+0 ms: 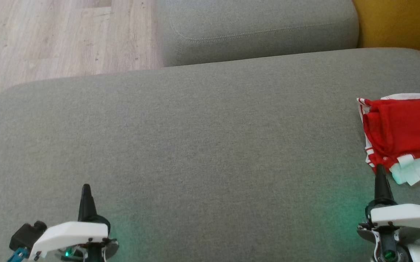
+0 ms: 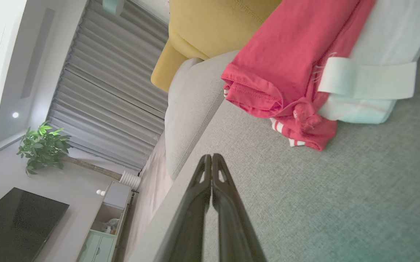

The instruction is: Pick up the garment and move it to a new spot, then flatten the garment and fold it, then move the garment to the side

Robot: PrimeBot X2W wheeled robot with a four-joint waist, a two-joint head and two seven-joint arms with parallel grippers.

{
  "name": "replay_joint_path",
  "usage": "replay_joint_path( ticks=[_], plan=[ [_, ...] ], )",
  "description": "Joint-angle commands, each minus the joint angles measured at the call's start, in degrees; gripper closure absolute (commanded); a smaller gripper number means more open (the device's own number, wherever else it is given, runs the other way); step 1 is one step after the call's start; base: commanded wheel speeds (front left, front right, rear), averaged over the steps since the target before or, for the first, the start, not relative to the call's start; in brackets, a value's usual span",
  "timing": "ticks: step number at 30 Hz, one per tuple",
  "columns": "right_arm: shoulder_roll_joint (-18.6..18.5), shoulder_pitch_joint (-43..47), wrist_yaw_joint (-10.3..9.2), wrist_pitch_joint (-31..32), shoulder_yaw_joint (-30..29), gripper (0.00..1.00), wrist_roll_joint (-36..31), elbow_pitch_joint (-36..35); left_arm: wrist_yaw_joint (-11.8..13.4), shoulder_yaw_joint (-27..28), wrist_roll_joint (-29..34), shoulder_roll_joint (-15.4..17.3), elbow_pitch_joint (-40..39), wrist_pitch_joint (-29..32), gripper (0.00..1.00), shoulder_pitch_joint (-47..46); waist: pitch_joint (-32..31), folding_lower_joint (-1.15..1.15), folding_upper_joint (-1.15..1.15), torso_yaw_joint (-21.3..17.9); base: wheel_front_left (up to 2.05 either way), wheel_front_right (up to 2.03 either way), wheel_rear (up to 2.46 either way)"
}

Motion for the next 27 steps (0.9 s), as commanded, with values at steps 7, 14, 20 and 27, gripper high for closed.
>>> replay_joint_path(
  ticks=[7,14,20,27],
  plan=[
    [-0.31,-2.95,-0.03,1.46,0.12,1.0,5.68,-2.5,-0.98,2.81,-4.51,0.29,-2.43,1.59,1.0,-3.07,-0.01,0.0,0.0,0.08,0.0,0.0,0.0],
    [-0.34,-3.18,-0.03,2.61,-0.14,1.0,10.16,-2.91,-1.54,3.92,-8.15,0.3,-2.67,2.78,1.0,-3.23,-0.03,0.0,0.0,0.15,0.0,0.0,0.0],
    [-0.35,-3.37,-0.03,3.6,-0.35,1.0,14.0,-3.27,-2.02,4.87,-11.27,0.31,-2.88,3.81,1.0,-3.36,-0.04,0.0,0.0,0.21,0.0,0.0,0.0],
    [-0.38,-3.63,-0.03,4.91,-0.64,1.0,19.11,-3.74,-2.65,6.13,-15.41,0.32,-3.16,5.17,1.0,-3.55,-0.05,0.0,0.0,0.29,0.0,0.0,0.0]
  ],
)
